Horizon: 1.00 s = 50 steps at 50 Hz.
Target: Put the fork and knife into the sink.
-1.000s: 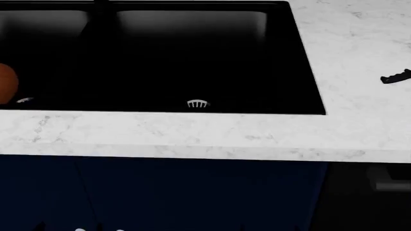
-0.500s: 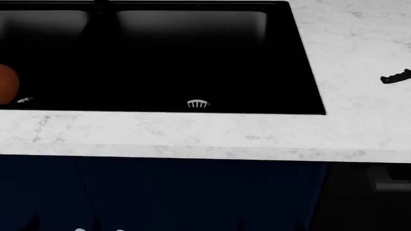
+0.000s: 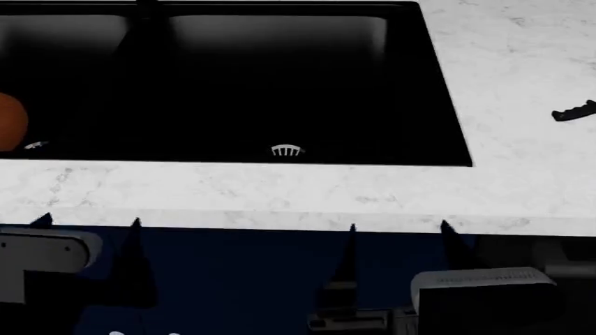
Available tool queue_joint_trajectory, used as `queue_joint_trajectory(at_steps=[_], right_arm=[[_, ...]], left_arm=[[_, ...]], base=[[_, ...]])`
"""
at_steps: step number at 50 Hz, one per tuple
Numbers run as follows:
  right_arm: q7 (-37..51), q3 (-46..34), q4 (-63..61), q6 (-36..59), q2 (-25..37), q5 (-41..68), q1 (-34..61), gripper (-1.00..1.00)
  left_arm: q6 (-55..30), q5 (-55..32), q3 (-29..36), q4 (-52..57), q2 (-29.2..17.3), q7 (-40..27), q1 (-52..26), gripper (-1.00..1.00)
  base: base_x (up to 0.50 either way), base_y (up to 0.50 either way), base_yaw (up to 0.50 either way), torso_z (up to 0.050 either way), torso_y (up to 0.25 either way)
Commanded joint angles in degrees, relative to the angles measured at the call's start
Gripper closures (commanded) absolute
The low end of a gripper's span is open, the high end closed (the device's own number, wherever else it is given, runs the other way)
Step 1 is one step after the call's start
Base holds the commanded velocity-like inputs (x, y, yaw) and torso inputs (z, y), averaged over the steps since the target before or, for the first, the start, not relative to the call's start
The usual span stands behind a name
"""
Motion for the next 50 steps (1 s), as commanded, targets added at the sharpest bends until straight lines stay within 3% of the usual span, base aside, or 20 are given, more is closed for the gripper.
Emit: queue_joint_trajectory(at_steps=[1, 15, 21, 27, 50], right_arm=[[-0.32, 3.5, -10.27, 20.83, 1.29, 6.19, 11.52, -1.0], [2.06, 7.76, -6.62, 38.4, 2.29, 10.98, 30.84, -1.0], [3.27, 8.46, -4.81, 40.53, 2.53, 10.74, 34.96, -1.0], [3.65, 8.22, -5.27, 43.52, 3.35, 11.31, 37.28, -1.0], [3.34, 8.76, -7.03, 44.93, 4.07, 13.25, 36.23, -1.0]], left_arm=[[-20.38, -3.49, -1.59, 6.92, -0.04, 2.18, -13.85, -1.0], [-26.63, -4.34, -5.31, -3.56, -0.37, 1.43, -30.63, -1.0], [-26.71, -4.09, -6.3, -8.46, -0.26, 0.83, -34.81, -1.0], [-26.89, -4.34, -7.08, -9.99, -0.23, 0.57, -36.17, -1.0], [-25.1, -5.2, -6.66, -10.45, -0.4, 0.16, -35.71, -1.0]], base=[[0.0, 0.0, 0.0, 0.0, 0.0], [0.0, 0.0, 0.0, 0.0, 0.0], [0.0, 0.0, 0.0, 0.0, 0.0], [0.0, -0.04, 0.0, 0.0, 0.0], [0.0, -0.5, 0.0, 0.0, 0.0]])
